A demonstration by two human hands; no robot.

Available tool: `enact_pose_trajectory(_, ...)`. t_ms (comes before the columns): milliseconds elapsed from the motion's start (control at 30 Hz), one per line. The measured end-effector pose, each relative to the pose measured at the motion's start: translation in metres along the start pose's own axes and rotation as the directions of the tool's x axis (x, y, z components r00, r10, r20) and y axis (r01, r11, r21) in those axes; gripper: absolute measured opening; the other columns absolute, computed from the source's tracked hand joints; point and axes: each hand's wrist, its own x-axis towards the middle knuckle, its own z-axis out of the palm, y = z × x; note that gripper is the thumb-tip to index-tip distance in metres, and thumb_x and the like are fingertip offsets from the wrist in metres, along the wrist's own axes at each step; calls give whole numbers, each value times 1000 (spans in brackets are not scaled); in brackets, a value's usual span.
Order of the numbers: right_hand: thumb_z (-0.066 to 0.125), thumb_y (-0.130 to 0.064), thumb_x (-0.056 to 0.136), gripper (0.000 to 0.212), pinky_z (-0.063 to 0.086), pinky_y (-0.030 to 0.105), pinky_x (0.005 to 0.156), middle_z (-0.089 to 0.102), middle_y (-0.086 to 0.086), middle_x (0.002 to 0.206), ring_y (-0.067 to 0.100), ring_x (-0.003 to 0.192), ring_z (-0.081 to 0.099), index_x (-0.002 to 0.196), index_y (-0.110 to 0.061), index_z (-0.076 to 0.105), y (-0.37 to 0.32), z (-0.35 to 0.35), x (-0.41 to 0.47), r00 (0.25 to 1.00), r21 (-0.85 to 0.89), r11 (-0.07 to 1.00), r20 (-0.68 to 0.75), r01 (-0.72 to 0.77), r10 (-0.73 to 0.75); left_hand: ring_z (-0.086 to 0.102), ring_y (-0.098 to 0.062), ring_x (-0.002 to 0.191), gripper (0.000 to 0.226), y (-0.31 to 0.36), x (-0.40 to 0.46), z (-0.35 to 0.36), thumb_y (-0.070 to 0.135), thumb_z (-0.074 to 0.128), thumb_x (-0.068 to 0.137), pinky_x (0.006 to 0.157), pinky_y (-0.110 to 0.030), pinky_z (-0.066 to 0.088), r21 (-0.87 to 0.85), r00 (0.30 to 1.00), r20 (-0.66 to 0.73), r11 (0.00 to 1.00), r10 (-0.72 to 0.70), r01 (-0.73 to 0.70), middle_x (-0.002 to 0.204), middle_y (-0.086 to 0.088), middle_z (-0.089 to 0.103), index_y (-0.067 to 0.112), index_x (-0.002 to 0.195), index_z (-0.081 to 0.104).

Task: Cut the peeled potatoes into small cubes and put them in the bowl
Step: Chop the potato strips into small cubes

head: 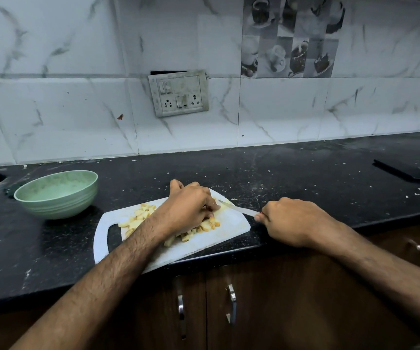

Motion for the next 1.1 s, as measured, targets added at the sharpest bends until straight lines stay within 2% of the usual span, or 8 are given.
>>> enact_pose_trajectory(67,33,-44,103,36,42,38,75,65,5,109,28,98,62,105,-20,59,-5,2,-1,1000,-17,1000,-7,12,-12,38,-2,98,19,0,0,0,34,68,95,81,-36,15,-2,1000,1,1000,3,-3,94,26,56,45,109,74)
enact_pose_trajectory(233,30,-45,104,39,40,38,74,64,6,112,29,101,62,106,-20,60,-4,5,-2,999,-28,1000,-32,9,-10,37,-1,96,20,0,-1,-2,35,70,94,81,-35,14,-14,1000,-10,1000,-2,2,88,29,53,45,111,75)
enact_pose_trajectory(367,29,-49,104,36,41,38,73,65,4,108,29,98,62,91,-26,53,3,-1,-5,999,9,1000,-35,-1,2,40,0,101,19,0,-2,-3,36,72,92,87,-36,18,-24,1000,-19,1000,-12,12,97,28,60,43,109,75)
enact_pose_trajectory(500,31,-48,104,39,43,38,74,65,3,108,28,98,62,103,-24,61,0,0,-7,1000,5,1000,-13,18,-18,38,3,98,18,0,-1,-2,36,74,90,90,-36,20,-39,999,-28,999,-23,22,107,26,67,41,107,76)
enact_pose_trajectory(667,31,-45,104,38,43,39,75,65,5,109,28,98,62,105,-21,60,-8,5,-4,999,-23,999,-25,32,-33,38,4,98,18,0,-2,-3,36,76,89,88,-34,16,-41,999,-35,999,-16,15,107,25,69,39,106,77)
enact_pose_trajectory(800,27,-47,104,40,40,37,72,66,5,108,29,98,62,101,-23,59,-6,12,-7,998,-24,999,-60,30,-31,46,3,103,13,0,-4,-5,33,79,86,94,-32,16,-104,997,-68,994,-39,31,99,25,71,35,99,79)
enact_pose_trajectory(900,27,-51,104,38,40,37,73,65,4,109,29,99,62,97,-28,57,-1,7,-11,997,19,1000,-72,18,-17,49,3,101,9,-2,-6,-5,33,81,84,102,-36,18,-121,994,-98,992,-48,36,89,22,71,35,93,80)
enact_pose_trajectory(1100,30,-49,103,39,41,37,73,65,5,108,29,98,62,100,-25,60,-5,6,-12,999,23,999,-41,31,-30,50,2,102,9,-3,-5,-5,36,81,83,96,-33,17,-114,994,-108,993,-22,10,91,22,72,35,92,79)
